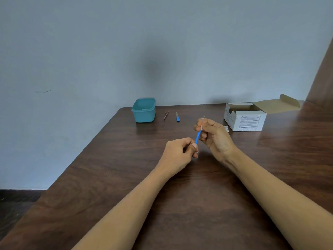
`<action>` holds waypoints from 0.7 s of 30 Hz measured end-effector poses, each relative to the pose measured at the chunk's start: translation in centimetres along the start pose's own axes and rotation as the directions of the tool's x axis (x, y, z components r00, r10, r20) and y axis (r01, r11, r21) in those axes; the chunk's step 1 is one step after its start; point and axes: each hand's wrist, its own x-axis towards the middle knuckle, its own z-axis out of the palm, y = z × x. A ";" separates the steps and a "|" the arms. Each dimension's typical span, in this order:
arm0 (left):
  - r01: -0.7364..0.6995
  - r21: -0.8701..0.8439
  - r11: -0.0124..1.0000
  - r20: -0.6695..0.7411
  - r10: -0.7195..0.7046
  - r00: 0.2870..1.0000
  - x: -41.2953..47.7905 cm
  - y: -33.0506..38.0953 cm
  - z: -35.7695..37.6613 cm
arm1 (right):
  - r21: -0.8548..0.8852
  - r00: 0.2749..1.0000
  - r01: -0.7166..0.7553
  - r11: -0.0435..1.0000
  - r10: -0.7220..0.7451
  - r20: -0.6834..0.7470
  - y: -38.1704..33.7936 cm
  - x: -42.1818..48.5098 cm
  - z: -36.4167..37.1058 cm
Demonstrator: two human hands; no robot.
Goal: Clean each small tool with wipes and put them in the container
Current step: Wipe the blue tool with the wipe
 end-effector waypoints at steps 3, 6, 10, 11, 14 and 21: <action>-0.009 0.003 1.000 0.005 0.009 1.000 0.0 0.1 0.1 | 0.024 1.000 -0.009 1.000 0.009 -0.001 0.1 0.0 0.2; -0.010 0.010 1.000 -0.010 0.010 1.000 0.0 0.0 0.0 | 0.034 0.999 0.007 0.999 -0.005 -0.032 0.3 -0.2 0.3; 0.007 -0.002 1.000 -0.023 -0.007 1.000 0.0 -0.1 0.0 | 0.040 0.997 0.017 0.999 -0.014 -0.070 0.3 -0.2 -0.4; 0.012 -0.006 1.000 -0.022 -0.012 1.000 0.0 0.0 0.0 | 0.025 0.998 0.025 0.999 -0.024 -0.065 0.3 -0.2 -0.6; 0.013 -0.023 1.000 -0.023 -0.013 1.000 0.0 0.0 0.0 | -0.040 0.997 0.055 0.998 -0.057 -0.054 0.3 -0.2 -0.4; -0.007 -0.004 1.000 0.030 0.007 1.000 0.0 0.0 0.2 | -0.133 0.998 0.065 0.989 -0.068 -0.015 0.3 0.1 0.1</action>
